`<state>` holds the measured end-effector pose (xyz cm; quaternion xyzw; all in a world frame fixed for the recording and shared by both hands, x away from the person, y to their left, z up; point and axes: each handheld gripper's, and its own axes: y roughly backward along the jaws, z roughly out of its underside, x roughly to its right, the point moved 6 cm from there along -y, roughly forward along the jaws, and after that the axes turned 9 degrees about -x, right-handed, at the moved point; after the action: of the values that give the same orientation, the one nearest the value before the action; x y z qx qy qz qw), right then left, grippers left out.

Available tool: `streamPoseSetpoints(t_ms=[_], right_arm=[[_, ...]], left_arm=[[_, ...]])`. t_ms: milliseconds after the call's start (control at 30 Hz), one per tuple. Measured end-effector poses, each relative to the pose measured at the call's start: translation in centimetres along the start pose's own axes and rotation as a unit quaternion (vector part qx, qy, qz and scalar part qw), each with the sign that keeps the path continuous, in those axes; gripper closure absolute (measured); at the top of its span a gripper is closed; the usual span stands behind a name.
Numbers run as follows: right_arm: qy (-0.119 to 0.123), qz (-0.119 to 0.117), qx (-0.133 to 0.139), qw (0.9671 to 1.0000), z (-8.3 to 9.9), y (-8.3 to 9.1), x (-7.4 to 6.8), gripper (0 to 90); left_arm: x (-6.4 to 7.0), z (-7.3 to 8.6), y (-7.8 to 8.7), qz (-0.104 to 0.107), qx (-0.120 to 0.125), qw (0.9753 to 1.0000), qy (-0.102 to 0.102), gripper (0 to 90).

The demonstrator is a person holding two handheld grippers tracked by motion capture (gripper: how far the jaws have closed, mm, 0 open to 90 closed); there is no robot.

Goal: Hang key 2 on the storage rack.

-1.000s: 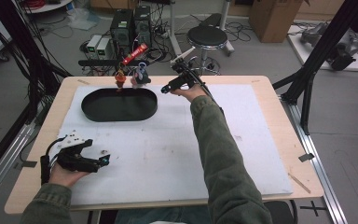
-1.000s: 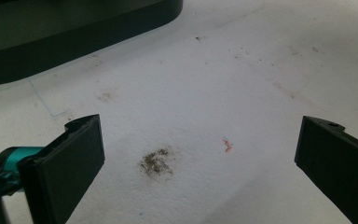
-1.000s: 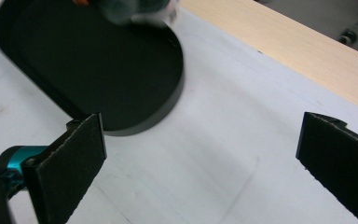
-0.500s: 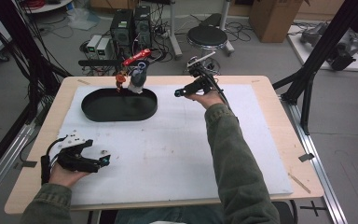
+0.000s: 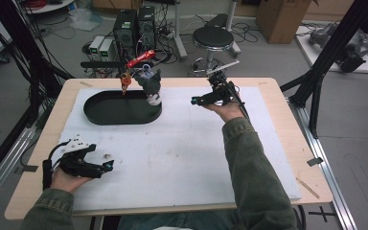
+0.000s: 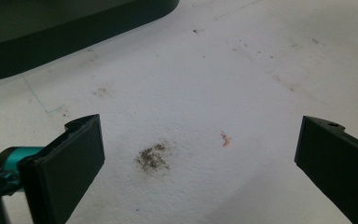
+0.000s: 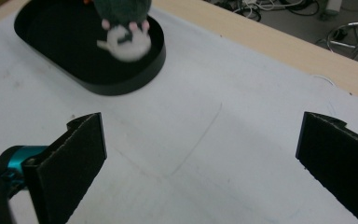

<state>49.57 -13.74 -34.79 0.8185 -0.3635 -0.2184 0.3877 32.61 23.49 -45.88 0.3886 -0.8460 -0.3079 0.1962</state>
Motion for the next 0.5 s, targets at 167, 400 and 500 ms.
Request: streamPoseSetpoints(t_ms=[167, 400, 500], right_arm=[[0.002, -0.002, 0.013, 0.9999, 1.8, 0.8, -0.1, 0.8], [0.002, 0.0, 0.023, 0.9997, 4.5, 1.2, 0.4, 0.8], [-0.001, 0.013, 0.032, 0.9994, 5.1, 1.5, 0.7, 0.8]], left_arm=[[0.1, 0.1, 0.0, 0.001, -0.003, 1.0, 0.0, 1.7], [0.1, 0.2, 0.0, -0.002, -0.007, 1.0, -0.001, 1.7], [0.1, 0.2, -0.1, -0.001, -0.007, 1.0, 0.001, 1.7]])
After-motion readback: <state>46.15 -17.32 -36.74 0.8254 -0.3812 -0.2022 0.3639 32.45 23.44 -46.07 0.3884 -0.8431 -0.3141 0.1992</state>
